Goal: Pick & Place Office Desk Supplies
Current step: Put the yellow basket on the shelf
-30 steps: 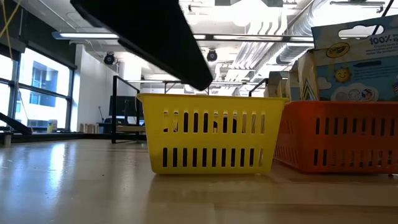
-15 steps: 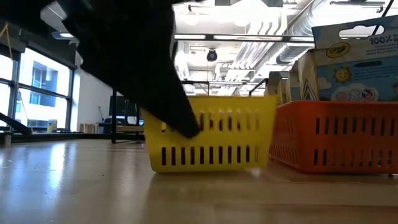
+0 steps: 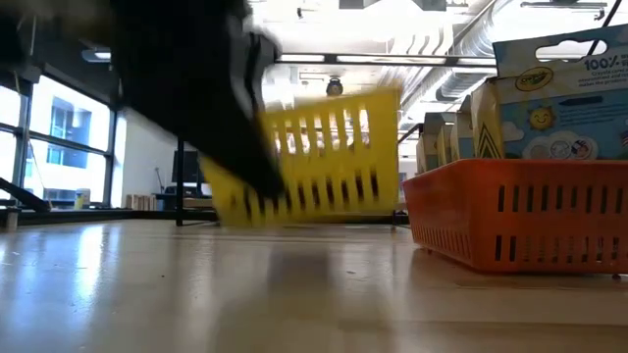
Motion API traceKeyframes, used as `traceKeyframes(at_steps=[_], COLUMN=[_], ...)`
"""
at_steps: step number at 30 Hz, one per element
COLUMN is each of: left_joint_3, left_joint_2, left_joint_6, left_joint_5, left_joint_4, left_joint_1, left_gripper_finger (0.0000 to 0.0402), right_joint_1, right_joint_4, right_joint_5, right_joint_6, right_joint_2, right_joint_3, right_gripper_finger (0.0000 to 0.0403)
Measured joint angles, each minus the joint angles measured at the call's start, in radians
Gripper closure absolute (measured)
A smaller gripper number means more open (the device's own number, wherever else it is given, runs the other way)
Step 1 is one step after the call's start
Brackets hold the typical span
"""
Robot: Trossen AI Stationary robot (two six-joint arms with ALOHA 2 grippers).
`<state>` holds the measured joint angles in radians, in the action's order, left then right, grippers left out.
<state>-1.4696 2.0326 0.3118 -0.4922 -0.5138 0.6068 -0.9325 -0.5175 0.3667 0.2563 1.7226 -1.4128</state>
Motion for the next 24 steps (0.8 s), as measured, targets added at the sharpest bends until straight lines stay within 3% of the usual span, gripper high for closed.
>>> traceKeyframes(at_steps=[4, 12, 18, 24], left_joint_3=[-0.001, -0.001, -0.001, -0.001], left_joint_2=[-0.074, -0.237, -0.356, -0.462], left_joint_6=[-0.028, -0.024, -0.008, -0.126], left_joint_5=[-0.014, -0.043, -0.007, 0.007], left_joint_4=[-0.063, -0.347, -0.597, -0.797], left_joint_1=[0.001, -0.051, -0.173, -0.355], left_gripper_finger=[0.0400, 0.0400, 0.0401, 0.0401], right_joint_1=[0.022, 0.077, 0.097, 0.094], right_joint_4=[0.005, -0.005, 0.018, 0.033], right_joint_5=[-0.003, -0.043, -0.077, -0.005], right_joint_6=[-0.033, -0.068, 0.053, 0.197], right_joint_2=[0.000, 0.000, 0.000, 0.002], right_joint_3=[0.000, 0.000, 0.000, 0.000], right_gripper_finger=[0.0220, 0.0220, 0.0220, 0.0220])
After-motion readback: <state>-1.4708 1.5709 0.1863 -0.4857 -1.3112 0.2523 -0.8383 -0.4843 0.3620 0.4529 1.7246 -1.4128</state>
